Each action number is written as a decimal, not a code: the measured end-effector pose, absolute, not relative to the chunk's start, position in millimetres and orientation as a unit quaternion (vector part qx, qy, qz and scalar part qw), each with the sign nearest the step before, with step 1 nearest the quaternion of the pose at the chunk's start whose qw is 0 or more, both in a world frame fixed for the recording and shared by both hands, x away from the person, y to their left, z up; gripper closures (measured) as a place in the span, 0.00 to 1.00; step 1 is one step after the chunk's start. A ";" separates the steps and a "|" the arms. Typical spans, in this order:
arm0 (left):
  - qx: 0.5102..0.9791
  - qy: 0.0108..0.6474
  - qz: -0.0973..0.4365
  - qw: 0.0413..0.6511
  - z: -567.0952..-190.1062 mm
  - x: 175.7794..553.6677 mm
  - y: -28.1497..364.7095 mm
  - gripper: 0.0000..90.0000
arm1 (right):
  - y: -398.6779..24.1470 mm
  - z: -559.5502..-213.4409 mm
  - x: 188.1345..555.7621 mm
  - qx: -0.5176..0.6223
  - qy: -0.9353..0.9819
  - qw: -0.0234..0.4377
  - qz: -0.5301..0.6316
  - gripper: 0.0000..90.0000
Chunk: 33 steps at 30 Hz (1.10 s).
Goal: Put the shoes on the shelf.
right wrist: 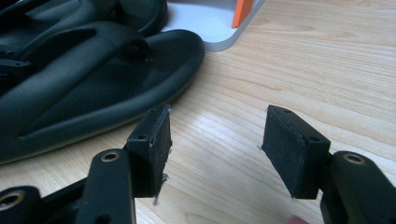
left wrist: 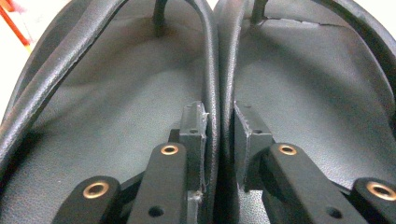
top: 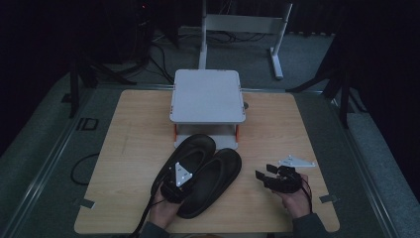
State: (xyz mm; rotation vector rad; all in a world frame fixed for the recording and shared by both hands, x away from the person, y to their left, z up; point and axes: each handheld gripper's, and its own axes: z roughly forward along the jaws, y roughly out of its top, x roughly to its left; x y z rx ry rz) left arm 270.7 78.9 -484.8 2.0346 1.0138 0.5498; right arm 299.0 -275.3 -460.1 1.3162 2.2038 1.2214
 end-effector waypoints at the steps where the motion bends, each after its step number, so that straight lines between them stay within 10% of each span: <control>1: 0.800 0.400 0.216 0.391 -484.3 270.9 79.4 0.84 | -276.0 -460.6 299.3 0.458 0.766 0.149 0.425 0.46; 33: 0.768 0.437 0.225 0.411 -467.9 281.2 83.8 0.85 | -285.5 -472.8 304.7 0.478 0.760 0.151 0.413 0.46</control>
